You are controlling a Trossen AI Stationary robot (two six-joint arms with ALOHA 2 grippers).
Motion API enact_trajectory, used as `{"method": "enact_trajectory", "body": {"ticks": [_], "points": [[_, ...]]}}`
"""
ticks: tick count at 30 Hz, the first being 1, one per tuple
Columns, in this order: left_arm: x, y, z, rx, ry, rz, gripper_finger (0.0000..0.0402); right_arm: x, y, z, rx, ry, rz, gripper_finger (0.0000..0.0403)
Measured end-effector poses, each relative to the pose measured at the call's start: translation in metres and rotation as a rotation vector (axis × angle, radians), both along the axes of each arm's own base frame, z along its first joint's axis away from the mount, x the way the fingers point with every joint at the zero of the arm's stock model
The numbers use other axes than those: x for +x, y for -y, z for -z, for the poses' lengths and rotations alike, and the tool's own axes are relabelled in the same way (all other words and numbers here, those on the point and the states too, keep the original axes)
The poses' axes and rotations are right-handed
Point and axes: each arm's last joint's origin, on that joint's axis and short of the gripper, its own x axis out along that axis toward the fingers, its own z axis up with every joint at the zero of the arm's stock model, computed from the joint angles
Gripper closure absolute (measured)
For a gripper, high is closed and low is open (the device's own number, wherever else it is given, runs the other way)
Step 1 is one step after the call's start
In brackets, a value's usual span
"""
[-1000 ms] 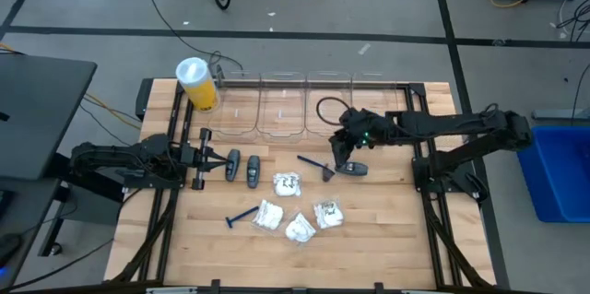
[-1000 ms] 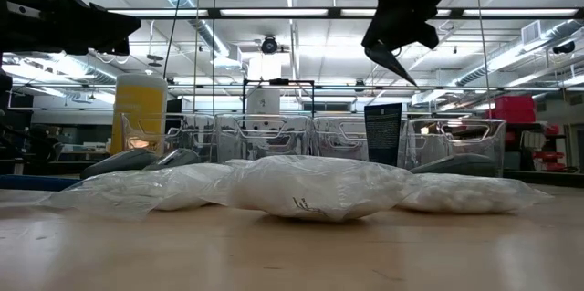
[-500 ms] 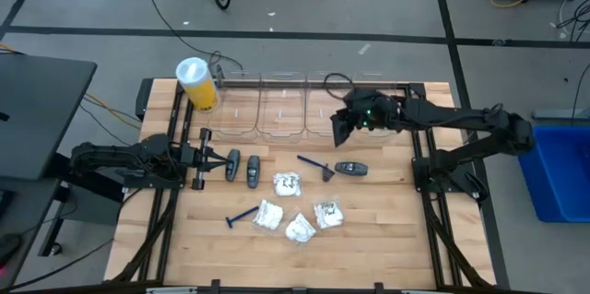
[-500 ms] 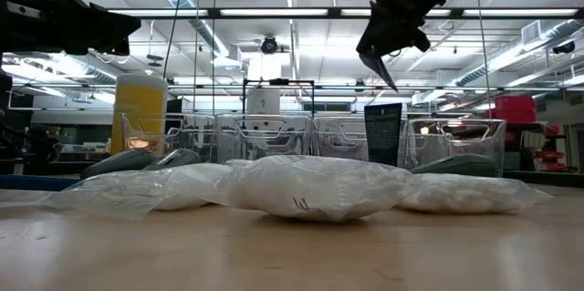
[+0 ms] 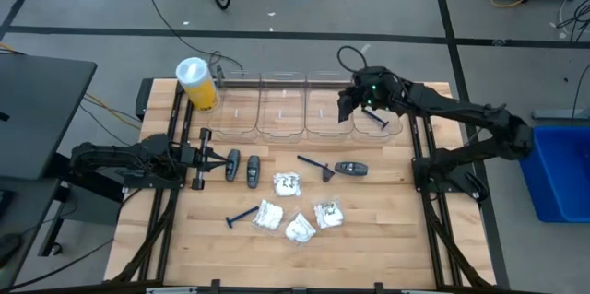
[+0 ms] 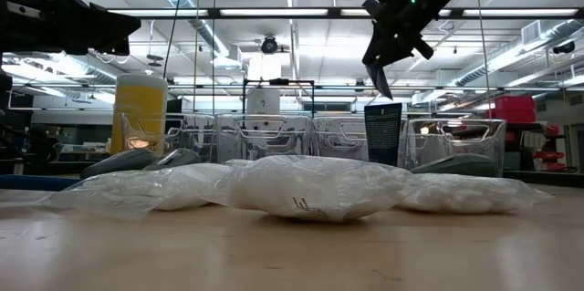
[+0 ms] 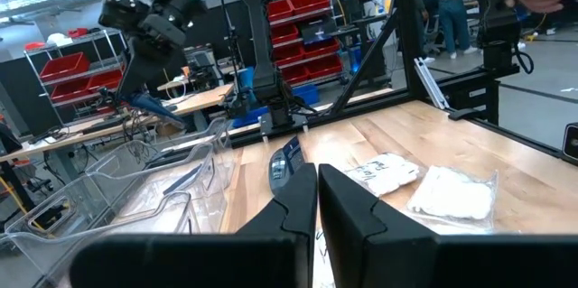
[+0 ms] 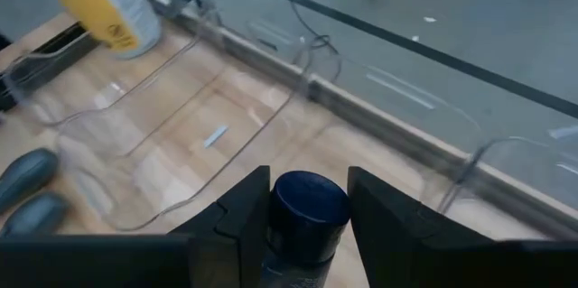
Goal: Pick & Place Travel size toiletries
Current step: Put the dark blue shave cream into the middle right transparent bin
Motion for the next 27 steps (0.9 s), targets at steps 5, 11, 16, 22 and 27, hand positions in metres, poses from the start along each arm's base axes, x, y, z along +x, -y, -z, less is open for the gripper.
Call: {"method": "enact_trajectory", "body": {"ticks": [5,11,16,22,27], "points": [[0.000,0.000,0.000,0.000,0.000,0.000,0.0377,-0.004,0.008,0.000,0.000,0.000,0.032,0.0258],[0.000,0.000,0.000,0.000,0.000,0.000,0.0377,-0.005,0.010,0.000,-0.001,-0.001,0.040,0.0259],[0.000,0.000,0.000,0.000,0.000,0.000,0.0378,-0.002,0.009,0.003,-0.015,-0.029,0.010,0.0260],[0.000,0.000,0.000,0.000,0.000,0.000,0.0378,0.006,0.014,0.012,0.005,-0.078,0.003,0.0260],[0.000,0.000,0.000,0.000,0.000,0.000,0.0377,0.019,0.024,0.006,0.000,-0.089,0.010,0.0260]]}}
